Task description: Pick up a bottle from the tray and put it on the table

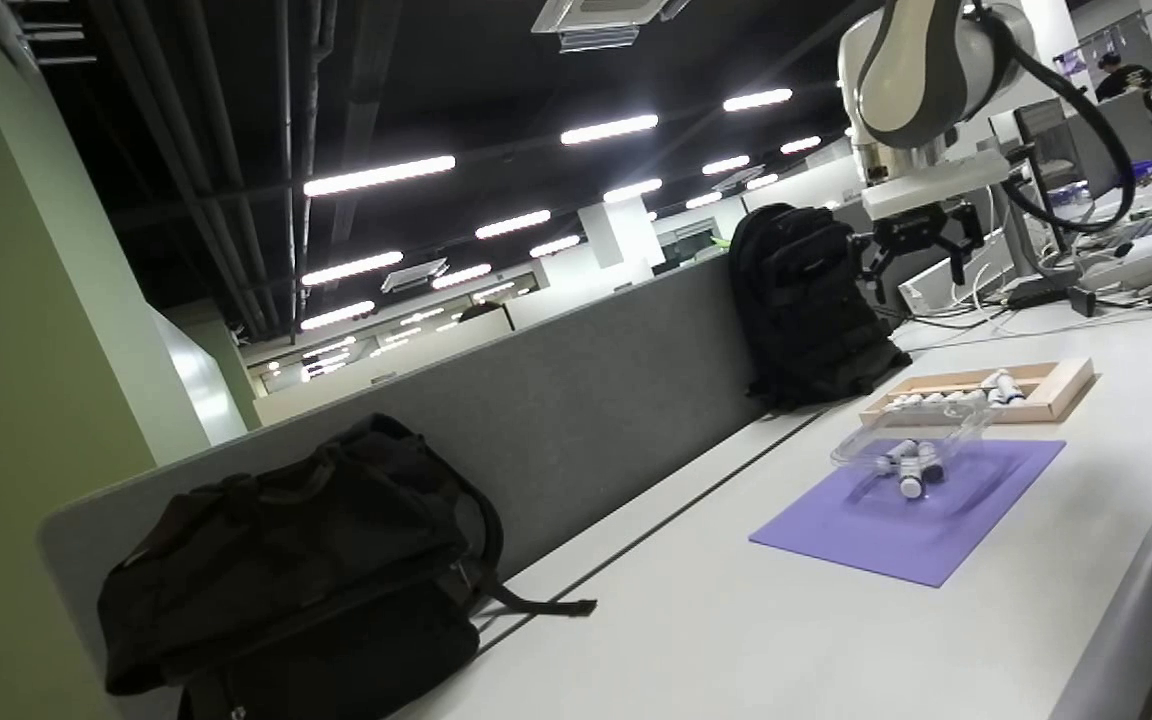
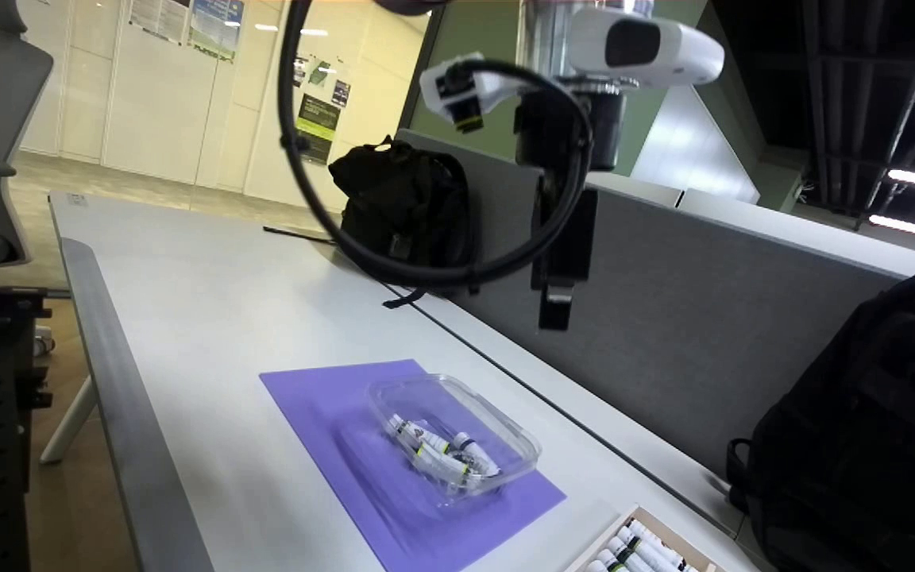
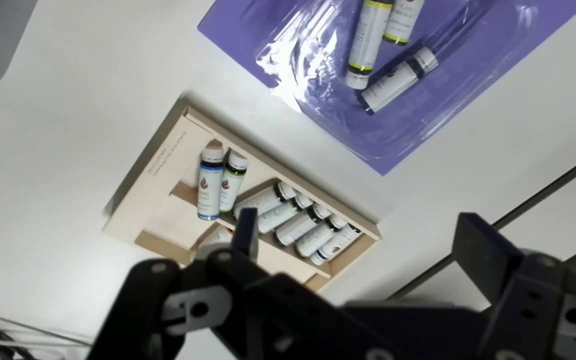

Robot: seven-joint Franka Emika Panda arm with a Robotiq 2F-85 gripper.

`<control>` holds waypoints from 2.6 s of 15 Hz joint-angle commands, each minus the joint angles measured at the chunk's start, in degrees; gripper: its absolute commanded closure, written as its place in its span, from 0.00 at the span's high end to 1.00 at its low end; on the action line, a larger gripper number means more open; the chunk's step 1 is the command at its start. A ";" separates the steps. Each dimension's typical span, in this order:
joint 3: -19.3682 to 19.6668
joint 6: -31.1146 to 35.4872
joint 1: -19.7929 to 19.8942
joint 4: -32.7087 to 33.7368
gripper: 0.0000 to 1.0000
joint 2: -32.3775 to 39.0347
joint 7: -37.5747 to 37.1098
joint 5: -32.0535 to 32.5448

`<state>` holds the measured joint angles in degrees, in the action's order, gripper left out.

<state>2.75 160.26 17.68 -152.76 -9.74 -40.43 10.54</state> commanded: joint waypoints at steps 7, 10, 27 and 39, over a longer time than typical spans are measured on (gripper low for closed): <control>7.14 8.80 2.65 2.97 1.00 11.39 6.72 -29.14; 9.26 9.71 0.62 2.38 1.00 11.60 8.63 -30.69; 2.04 14.21 4.49 9.82 1.00 19.56 30.40 -46.59; 4.50 22.82 6.97 14.60 1.00 32.76 36.31 -45.52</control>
<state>7.25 183.08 24.65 -138.15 23.04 -4.12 -34.97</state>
